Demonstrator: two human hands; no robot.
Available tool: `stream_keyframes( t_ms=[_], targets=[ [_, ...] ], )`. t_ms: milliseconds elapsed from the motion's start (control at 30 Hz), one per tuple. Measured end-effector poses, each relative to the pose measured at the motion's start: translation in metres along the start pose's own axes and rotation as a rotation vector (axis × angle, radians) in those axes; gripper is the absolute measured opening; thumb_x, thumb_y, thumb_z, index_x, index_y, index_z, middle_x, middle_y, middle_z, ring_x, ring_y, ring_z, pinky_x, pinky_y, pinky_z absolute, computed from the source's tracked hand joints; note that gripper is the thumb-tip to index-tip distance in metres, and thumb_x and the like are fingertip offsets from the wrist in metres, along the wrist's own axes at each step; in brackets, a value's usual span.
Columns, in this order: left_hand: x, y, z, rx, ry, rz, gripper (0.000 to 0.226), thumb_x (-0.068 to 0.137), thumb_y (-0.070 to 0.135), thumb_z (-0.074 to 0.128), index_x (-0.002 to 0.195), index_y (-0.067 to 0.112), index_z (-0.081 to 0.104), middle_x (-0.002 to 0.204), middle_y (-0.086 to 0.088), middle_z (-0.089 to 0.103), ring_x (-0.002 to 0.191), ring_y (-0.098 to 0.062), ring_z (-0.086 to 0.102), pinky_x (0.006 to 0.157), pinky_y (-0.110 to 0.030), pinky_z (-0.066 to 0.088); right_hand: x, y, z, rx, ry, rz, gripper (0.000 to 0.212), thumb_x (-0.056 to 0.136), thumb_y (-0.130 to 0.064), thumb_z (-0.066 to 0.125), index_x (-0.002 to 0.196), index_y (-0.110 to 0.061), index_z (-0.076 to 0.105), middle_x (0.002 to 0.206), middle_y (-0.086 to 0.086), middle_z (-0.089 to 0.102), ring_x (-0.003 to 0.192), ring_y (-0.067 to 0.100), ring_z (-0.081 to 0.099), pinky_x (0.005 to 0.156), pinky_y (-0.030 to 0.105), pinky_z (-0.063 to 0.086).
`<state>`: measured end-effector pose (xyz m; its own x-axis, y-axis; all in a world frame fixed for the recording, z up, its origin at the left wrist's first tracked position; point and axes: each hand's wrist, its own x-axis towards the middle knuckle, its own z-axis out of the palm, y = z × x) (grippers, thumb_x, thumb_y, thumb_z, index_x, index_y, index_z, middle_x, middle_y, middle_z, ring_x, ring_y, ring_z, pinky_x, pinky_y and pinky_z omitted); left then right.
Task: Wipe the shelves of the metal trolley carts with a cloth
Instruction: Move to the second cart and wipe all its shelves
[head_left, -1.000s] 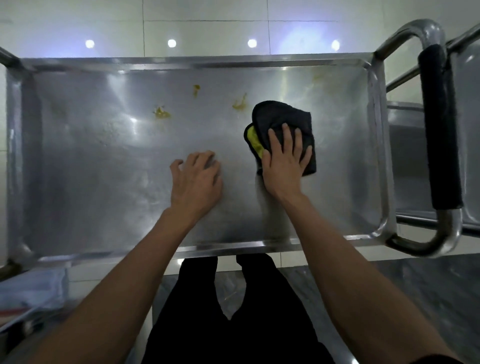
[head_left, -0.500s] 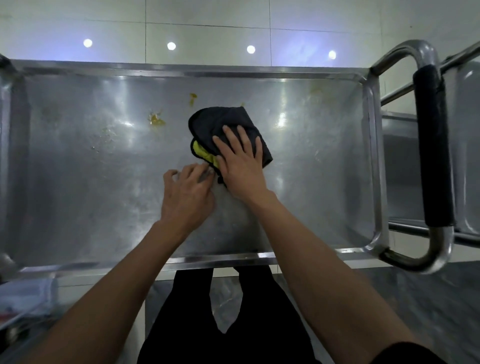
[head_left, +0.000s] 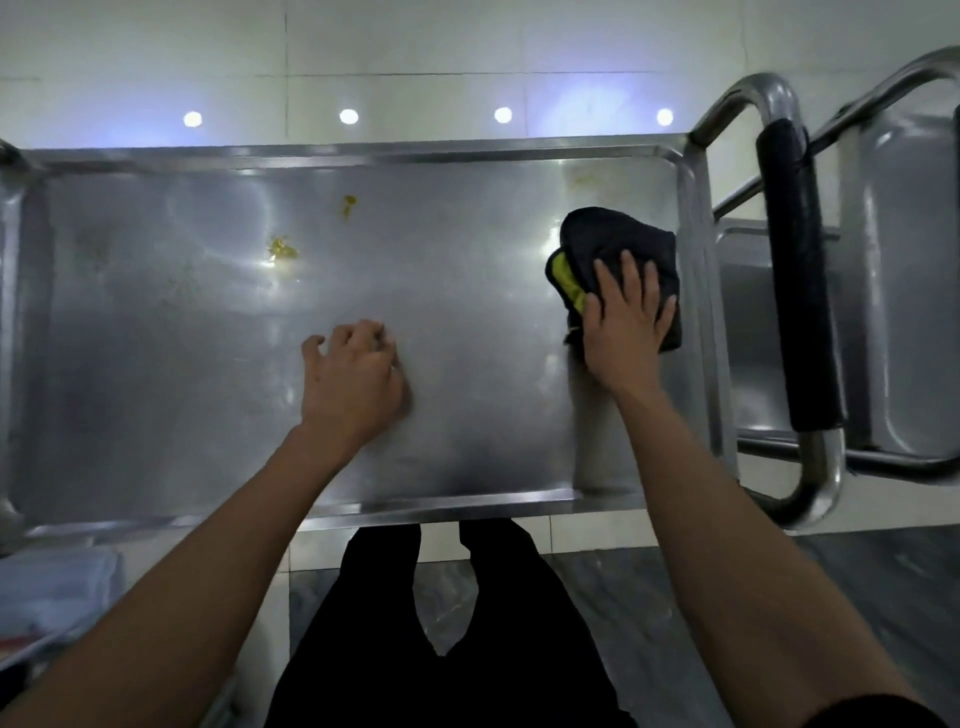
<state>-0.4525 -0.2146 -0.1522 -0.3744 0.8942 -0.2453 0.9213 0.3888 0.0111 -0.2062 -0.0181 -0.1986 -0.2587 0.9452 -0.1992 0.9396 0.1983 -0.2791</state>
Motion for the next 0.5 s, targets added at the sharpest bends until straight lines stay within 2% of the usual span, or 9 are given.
stream_keyframes(
  t_ms=[133,300,400,500],
  targets=[
    [0.006,0.008,-0.003,0.028,-0.006,-0.034,0.027,0.089,0.022,0.055,0.107,0.01,0.072,0.125,-0.007,0.06,0.109,-0.036,0.055,0.1,-0.055,0.033,0.009,0.034,-0.02,-0.001,0.033,0.08,0.049,0.105,-0.039,0.034,0.153,-0.032,0.035,0.166,-0.004,0.016,0.154,0.022,0.004,0.122,0.057,0.001],
    [0.027,0.017,-0.012,0.014,0.011,-0.074,0.032,0.09,0.028,0.047,0.092,0.017,0.076,0.115,-0.005,0.065,0.102,-0.03,0.059,0.099,-0.052,0.035,0.012,0.038,-0.025,0.015,0.027,0.092,0.049,0.105,-0.038,0.035,0.154,-0.032,0.035,0.166,-0.004,0.016,0.154,0.022,0.003,0.122,0.056,-0.001],
    [0.047,0.016,-0.016,-0.044,0.057,-0.037,0.029,0.089,0.033,0.056,0.109,0.017,0.069,0.126,-0.007,0.059,0.111,-0.033,0.057,0.095,-0.053,0.04,0.014,0.037,-0.026,0.042,0.027,0.099,0.05,0.104,-0.037,0.036,0.154,-0.032,0.034,0.167,-0.004,0.013,0.154,0.02,0.0,0.122,0.056,-0.003],
    [0.059,0.015,-0.014,0.001,0.002,0.028,0.038,0.089,0.045,0.061,0.118,0.02,0.066,0.134,-0.006,0.053,0.118,-0.033,0.053,0.095,-0.054,0.041,0.017,0.037,-0.026,0.027,0.043,0.107,0.052,0.103,-0.036,0.037,0.155,-0.031,0.032,0.168,-0.004,0.011,0.154,0.02,-0.001,0.122,0.056,-0.003]
  ],
)
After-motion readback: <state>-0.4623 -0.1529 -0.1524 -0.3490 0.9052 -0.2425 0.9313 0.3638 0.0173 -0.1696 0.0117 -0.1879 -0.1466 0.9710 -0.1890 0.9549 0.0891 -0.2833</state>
